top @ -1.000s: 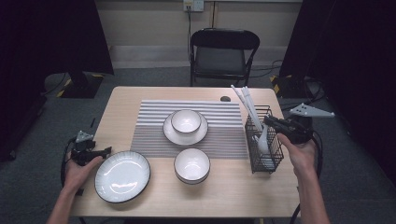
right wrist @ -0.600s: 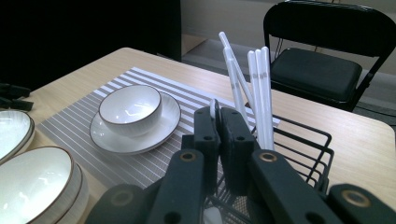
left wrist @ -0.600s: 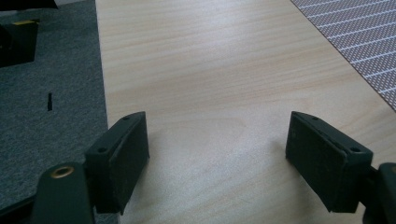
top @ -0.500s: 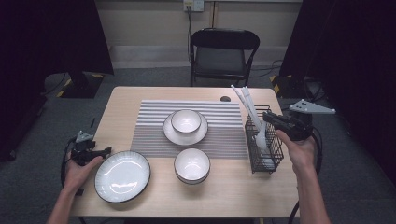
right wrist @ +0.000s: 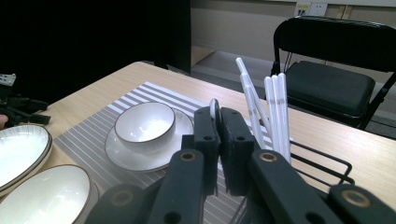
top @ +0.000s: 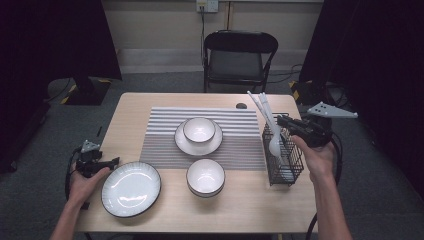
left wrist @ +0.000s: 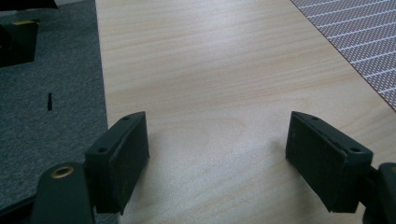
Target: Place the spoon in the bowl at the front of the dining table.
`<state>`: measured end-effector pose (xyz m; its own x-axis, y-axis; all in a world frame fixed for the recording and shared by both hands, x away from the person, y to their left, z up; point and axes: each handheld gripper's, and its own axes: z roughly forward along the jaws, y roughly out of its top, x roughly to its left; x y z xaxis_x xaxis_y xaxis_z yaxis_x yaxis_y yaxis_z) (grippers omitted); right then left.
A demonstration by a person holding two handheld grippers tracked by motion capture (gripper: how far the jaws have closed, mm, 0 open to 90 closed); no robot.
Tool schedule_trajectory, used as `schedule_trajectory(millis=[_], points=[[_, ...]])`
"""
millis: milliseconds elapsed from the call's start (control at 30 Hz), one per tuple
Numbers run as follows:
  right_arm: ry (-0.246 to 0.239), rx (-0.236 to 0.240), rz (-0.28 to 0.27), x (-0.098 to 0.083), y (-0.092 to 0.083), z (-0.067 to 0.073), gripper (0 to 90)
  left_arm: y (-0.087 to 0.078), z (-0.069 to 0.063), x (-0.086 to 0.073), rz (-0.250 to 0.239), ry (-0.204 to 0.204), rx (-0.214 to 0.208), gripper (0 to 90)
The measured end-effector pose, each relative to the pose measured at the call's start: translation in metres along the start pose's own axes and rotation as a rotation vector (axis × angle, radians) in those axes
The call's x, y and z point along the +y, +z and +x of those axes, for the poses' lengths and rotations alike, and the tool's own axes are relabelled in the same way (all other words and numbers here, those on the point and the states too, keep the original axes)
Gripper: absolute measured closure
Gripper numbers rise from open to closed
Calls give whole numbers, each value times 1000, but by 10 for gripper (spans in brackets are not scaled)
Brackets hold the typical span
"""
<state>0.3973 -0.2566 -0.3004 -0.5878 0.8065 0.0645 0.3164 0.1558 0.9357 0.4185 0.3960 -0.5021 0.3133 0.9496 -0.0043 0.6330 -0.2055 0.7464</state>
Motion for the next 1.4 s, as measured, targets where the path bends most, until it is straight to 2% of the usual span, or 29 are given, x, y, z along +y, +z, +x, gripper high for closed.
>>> schedule_trajectory(millis=[333, 567, 1400], points=[[-2, 21, -8, 6, 12, 8, 863, 0, 0, 0, 0, 0, 0, 210], [3, 57, -17, 7, 27, 14, 863, 0, 0, 0, 0, 0, 0, 210], [-1, 94, -3, 12, 61, 32, 863, 0, 0, 0, -3, 0, -1, 210]])
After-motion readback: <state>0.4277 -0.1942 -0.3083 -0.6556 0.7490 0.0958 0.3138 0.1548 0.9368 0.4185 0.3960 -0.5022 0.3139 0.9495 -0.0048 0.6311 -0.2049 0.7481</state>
